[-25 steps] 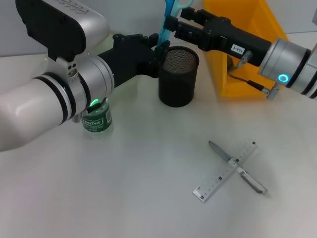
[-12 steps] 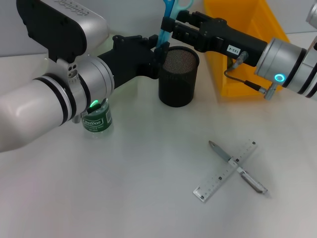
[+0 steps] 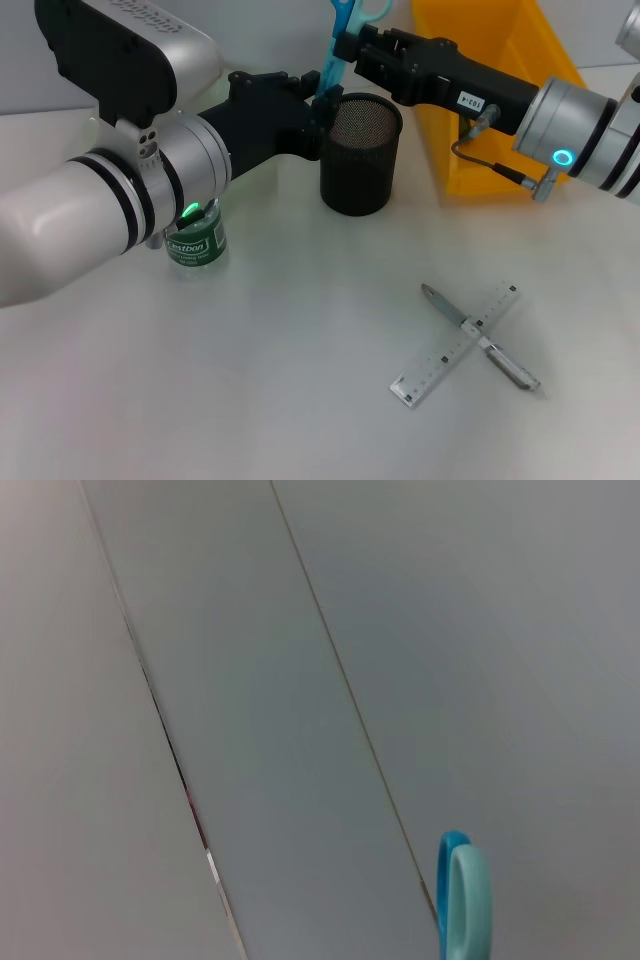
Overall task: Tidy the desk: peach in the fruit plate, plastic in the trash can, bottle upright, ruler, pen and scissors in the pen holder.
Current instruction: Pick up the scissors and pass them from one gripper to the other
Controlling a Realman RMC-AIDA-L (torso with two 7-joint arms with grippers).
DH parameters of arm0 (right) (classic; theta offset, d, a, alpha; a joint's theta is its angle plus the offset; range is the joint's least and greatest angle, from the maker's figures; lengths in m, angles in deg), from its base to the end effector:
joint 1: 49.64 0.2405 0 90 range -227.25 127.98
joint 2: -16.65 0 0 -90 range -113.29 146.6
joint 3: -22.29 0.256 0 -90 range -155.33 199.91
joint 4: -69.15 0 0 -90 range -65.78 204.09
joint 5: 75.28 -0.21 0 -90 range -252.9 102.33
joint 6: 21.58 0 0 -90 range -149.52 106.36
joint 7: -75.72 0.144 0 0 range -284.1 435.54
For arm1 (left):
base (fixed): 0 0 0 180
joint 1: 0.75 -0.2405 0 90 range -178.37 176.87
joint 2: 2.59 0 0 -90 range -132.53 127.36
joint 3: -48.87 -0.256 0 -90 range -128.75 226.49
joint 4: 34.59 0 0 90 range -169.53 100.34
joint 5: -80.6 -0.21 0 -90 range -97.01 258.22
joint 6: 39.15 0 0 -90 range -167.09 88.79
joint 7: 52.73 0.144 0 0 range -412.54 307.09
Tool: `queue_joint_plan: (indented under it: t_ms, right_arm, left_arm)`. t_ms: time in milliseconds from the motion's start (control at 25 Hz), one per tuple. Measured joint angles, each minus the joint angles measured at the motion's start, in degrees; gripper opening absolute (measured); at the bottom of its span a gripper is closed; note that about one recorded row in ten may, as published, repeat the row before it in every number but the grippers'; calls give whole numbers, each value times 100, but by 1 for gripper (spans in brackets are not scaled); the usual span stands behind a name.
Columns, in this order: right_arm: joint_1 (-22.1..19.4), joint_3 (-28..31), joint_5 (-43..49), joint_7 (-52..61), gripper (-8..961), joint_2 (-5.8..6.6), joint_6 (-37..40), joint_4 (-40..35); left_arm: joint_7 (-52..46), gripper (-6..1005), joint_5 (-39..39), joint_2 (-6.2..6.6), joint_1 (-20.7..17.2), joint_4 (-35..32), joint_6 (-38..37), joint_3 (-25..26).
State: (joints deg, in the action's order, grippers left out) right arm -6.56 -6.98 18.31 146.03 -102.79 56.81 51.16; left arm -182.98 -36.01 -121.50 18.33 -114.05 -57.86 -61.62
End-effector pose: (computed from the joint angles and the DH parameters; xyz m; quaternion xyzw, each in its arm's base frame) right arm 0.1992 0.3982 -0.0086 -0.8356 0.2452 0.4372 0.2247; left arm -0.1111 0.3569 -0.0608 -0.8968 -0.1675 -0.2063 0.3538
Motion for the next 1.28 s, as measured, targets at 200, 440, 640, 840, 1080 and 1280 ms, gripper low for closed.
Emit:
queue_joint_plan:
  t_ms: [200,440,640,840,1080,1280]
  right_arm:
    - [15,0,0,1,340,0,0,14]
    - [67,0,0,1,306,0,8,90]
    - [71,0,8,1,283,0,10,95]
    - [71,-7,21,1,261,1,8,101]
    - [89,-9,30,4,234,1,4,123]
    - [130,-70,28,11,212,9,0,175]
  left_arm:
    - [0,208,-2,0,0,0,0,0]
    - [1,208,-10,0,0,0,-1,1]
    - [1,208,-11,0,0,0,-1,1]
    - [1,209,-11,0,8,2,-1,1]
    - [1,209,-11,0,12,9,-1,1]
    - [1,209,-14,0,29,17,-1,-12]
